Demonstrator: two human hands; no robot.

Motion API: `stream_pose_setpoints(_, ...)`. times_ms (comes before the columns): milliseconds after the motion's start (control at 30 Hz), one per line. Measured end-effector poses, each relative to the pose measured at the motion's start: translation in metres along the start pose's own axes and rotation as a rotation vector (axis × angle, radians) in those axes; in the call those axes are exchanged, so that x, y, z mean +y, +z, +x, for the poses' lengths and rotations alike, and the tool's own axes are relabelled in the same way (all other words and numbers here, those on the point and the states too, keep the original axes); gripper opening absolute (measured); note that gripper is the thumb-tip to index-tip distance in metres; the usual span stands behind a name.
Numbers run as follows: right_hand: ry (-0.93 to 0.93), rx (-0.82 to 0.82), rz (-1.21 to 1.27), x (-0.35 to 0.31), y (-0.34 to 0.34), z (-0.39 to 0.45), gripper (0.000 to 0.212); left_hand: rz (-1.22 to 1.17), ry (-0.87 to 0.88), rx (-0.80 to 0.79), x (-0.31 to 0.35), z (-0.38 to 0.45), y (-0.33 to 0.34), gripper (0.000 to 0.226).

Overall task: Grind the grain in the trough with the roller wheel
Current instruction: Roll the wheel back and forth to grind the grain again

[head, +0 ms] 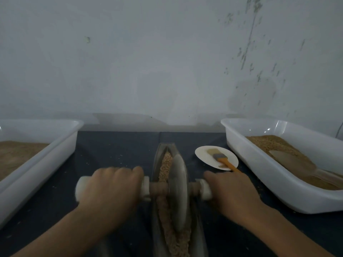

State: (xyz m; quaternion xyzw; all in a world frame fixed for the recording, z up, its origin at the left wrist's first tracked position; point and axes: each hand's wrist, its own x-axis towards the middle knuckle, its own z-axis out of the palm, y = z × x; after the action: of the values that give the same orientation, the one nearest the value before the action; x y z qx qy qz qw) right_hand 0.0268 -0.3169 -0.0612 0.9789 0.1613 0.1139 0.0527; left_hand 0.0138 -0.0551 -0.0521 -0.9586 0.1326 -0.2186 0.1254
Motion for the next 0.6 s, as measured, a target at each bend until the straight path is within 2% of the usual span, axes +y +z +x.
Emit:
stream_pose_setpoints(100, 0.051, 0.1, -0.013, 0.01, 0.016, 0.046, 0.021, -0.014, -0.083, 0.001, -0.005, 0.045, 0.02, 0.025)
stream_pose_setpoints(267, 0.101, 0.181, -0.042, 0.01, 0.022, 0.067, 0.022, 0.003, -0.094, 0.017, -0.008, 0.067, 0.027, 0.025)
stream_pose_setpoints(400, 0.012, 0.051, 0.011, 0.006, 0.005, 0.011, 0.035, -0.026, -0.024, 0.045, 0.0, 0.019, 0.008, 0.034)
stream_pose_setpoints(500, -0.088, 0.147, -0.028, -0.005, -0.013, -0.031, 0.05, -0.122, 0.122, 0.146, 0.003, -0.02, -0.015, 0.055)
stream_pose_setpoints(567, -0.08, 0.053, -0.051, -0.01, -0.022, -0.044, 0.046, -0.228, 0.21, 0.228, -0.001, -0.036, -0.017, 0.054)
stream_pose_setpoints(600, -0.049, -0.043, -0.022, -0.009, -0.02, -0.046, 0.041, -0.246, 0.21, 0.184, -0.001, -0.04, -0.018, 0.052)
